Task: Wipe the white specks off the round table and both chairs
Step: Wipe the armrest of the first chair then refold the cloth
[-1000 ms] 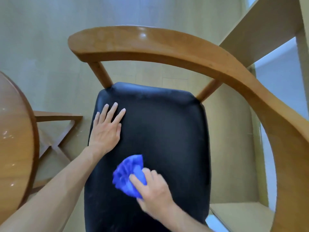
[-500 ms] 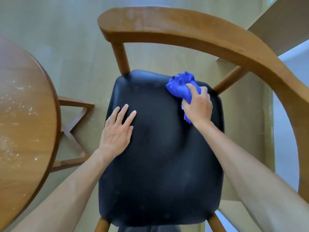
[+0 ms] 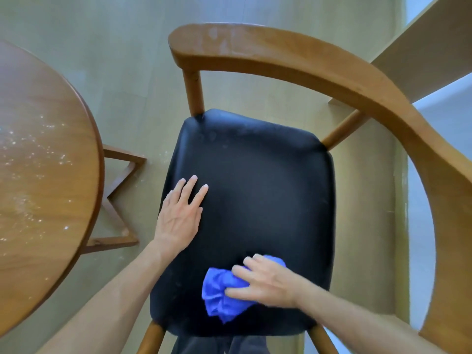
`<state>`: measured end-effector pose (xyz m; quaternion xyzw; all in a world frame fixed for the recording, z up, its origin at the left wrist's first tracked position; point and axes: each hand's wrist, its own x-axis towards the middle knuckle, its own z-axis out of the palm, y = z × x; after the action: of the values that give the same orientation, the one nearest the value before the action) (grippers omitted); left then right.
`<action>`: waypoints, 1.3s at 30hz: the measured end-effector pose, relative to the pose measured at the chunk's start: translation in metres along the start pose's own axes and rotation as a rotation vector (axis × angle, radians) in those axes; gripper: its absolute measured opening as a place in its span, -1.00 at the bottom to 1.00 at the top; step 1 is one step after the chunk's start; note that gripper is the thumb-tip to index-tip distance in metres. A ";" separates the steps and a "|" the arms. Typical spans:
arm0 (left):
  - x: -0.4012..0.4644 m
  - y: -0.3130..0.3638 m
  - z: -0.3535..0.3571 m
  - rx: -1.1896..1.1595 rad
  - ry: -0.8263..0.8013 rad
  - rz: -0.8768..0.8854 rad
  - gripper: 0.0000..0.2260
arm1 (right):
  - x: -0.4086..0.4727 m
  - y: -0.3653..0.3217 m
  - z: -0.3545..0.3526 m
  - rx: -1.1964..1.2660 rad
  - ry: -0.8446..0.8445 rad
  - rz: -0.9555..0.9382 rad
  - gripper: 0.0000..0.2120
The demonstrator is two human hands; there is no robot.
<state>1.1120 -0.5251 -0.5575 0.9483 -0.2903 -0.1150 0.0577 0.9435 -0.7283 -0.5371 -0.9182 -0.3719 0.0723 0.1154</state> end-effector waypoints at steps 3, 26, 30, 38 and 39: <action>-0.006 0.005 0.003 0.011 0.056 -0.056 -0.51 | 0.011 0.108 -0.021 -0.123 0.207 0.284 -0.70; -0.014 -0.017 -0.044 -0.412 -0.253 -0.236 -0.40 | 0.108 0.000 0.012 0.010 0.284 0.492 -0.58; -0.012 -0.018 -0.035 -0.401 -0.186 -0.198 -0.40 | 0.113 -0.063 0.026 0.054 0.256 0.541 -0.56; -0.037 -0.025 -0.023 -0.460 -0.130 -0.123 -0.39 | 0.102 -0.064 0.026 -0.057 0.048 -0.105 -0.71; -0.037 -0.025 -0.026 -0.550 -0.082 -0.215 -0.40 | 0.114 -0.039 0.019 -0.086 0.105 -0.041 -0.70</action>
<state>1.1023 -0.4822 -0.5301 0.9169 -0.1485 -0.2329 0.2881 0.9946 -0.6181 -0.5507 -0.9171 -0.3868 0.0056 0.0968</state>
